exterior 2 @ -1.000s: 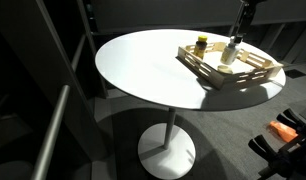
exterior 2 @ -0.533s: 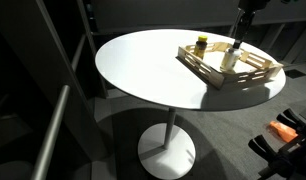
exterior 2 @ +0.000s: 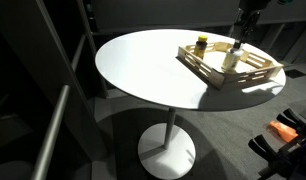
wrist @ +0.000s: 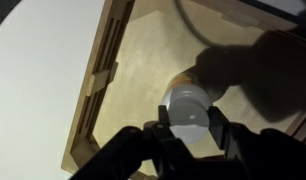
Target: Take the lid off the white bottle
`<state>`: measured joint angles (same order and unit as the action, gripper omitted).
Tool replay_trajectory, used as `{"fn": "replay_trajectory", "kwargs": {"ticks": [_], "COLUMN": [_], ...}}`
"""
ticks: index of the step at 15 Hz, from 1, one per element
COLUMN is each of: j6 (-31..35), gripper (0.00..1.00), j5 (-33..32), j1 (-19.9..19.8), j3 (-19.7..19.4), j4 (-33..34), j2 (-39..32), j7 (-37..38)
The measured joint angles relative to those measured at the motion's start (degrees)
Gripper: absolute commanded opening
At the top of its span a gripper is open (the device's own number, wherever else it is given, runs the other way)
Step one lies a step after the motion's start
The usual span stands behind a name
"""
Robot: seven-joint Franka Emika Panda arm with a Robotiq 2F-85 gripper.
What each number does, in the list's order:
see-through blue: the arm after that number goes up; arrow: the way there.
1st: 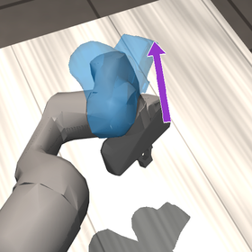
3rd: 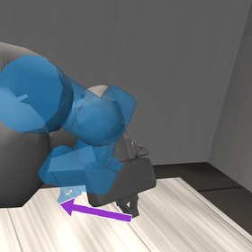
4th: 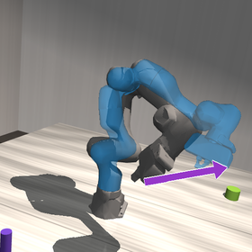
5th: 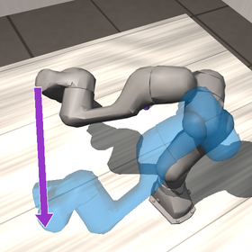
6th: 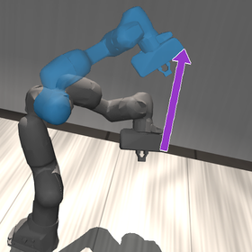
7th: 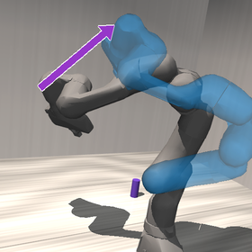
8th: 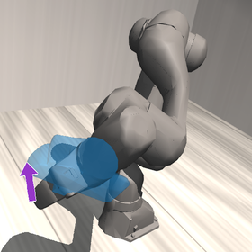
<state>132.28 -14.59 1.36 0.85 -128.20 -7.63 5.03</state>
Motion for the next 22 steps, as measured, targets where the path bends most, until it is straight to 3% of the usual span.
{"fn": "replay_trajectory", "kwargs": {"ticks": [3, 8, 16, 22], "j6": [-3.3, -4.7, -3.1, -3.1], "gripper": [0.19, 0.19, 0.19, 0.19], "j5": [0.0, -0.3, -5.7, -3.4], "j1": [0.5, 0.8, 0.9, 0.9], "j3": [0.0, 0.0, 0.1, 0.2], "j4": [0.8, 1.1, 1.1, 1.3], "j2": [0.0, 0.0, 0.0, 0.8], "j7": [4.1, 3.1, -7.4, -12.6]}}
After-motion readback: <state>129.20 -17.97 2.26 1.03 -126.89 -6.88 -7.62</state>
